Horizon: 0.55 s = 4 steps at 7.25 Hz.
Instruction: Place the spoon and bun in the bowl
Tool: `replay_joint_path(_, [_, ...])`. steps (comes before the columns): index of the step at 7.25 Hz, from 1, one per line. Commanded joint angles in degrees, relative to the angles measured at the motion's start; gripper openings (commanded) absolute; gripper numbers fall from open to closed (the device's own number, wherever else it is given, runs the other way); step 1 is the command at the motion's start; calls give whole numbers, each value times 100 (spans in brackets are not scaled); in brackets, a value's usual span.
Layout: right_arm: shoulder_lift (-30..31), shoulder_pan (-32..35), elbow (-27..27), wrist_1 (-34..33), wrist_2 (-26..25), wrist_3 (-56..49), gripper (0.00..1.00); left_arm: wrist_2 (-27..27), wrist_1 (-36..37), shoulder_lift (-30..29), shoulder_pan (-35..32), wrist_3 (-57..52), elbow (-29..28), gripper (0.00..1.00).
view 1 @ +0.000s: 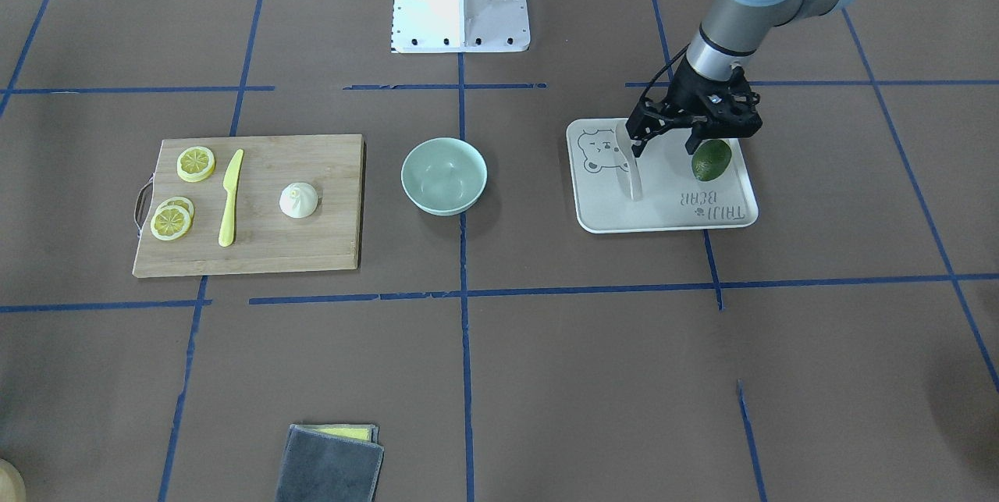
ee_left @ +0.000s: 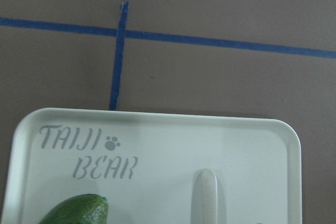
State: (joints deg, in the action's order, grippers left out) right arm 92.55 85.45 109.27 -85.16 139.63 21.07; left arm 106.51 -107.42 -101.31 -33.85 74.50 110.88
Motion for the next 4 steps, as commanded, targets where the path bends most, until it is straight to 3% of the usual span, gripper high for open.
replay_joint_path(1, [-122,-264,121,8,-6,405,100,-306,-7,-231,282,206,-390,93])
replay_joint_path(4, [-237,-555,288,43,-15,994,100,-403,-7,-283,352,171,-593,86])
